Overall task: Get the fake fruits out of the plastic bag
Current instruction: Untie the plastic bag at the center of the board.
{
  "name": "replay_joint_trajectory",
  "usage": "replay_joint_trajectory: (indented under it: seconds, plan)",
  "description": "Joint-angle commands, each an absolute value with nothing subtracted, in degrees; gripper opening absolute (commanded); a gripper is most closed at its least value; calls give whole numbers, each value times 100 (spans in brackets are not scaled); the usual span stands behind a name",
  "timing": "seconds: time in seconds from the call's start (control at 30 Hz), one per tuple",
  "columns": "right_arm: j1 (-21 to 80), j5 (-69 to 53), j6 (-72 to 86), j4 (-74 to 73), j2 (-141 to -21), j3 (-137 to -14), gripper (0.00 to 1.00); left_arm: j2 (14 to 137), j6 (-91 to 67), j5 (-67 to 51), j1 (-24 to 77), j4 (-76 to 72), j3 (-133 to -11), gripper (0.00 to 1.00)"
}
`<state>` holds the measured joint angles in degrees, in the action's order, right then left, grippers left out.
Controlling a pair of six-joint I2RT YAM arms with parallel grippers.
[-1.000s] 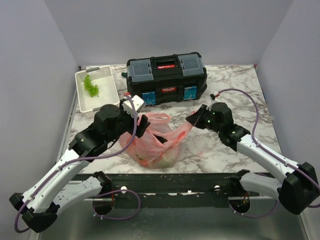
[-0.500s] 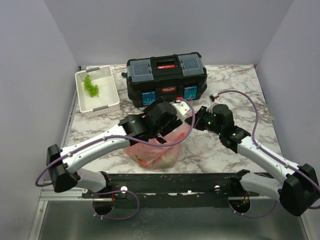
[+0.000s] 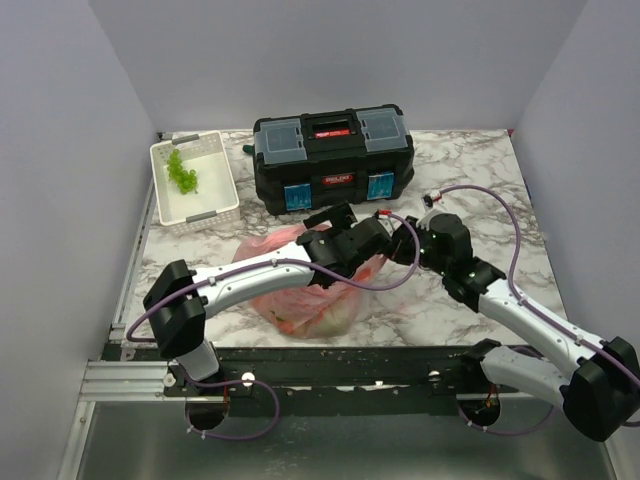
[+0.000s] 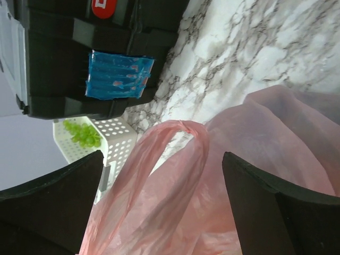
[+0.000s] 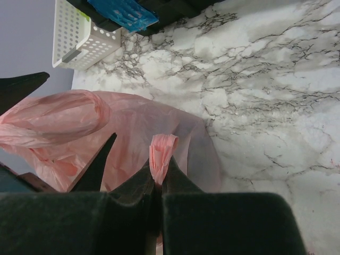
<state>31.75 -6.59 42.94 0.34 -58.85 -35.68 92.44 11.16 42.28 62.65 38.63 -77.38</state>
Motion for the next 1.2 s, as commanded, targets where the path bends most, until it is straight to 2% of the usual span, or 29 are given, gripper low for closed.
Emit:
replay_joint_trajectory:
  seconds: [0.0,0.03,0.1,0.17,0.3,0.4,0.57,0.67,0.77,0.9,1.17]
  plan:
    - [3146,-535,4225,9,-5740,-3451,5,9491,1373,5089,6212,3639,-8000,86]
    - [3140,-521,4220,10,-5718,-3443,5,9506,1355,5131,6206,3647,-8030,81]
    - [3146,-495,4227,10,-5676,-3423,5,9470,1358,5164,6193,3635,-8063,62]
    - [3144,-442,4222,-77,-5637,-3402,5,9395,1414,5212,6158,3601,-8090,38]
    - [3146,-150,4171,-341,-5541,-3418,5,9090,1398,5485,6029,3583,-8125,6]
    - [3141,283,4141,-537,-5405,-3429,5,8625,1232,5339,5914,3594,-8142,0]
    - [3136,622,4097,-675,-5420,-3535,5,7769,664,3964,5648,3650,-8288,0]
    - [3135,832,4057,-799,-5628,-3784,3,7646,245,3649,5353,3631,-8510,0]
    - [3133,1140,3856,-1198,-5993,-4312,3,7787,-232,3077,4930,3802,-8950,0]
    - [3127,1880,3456,-2435,-6742,-5531,1,8048,-710,2075,4454,3902,-9709,0]
    - [2839,2956,2754,-3391,-6770,-7247,1,9189,-2315,-64,3524,4504,-12101,0]
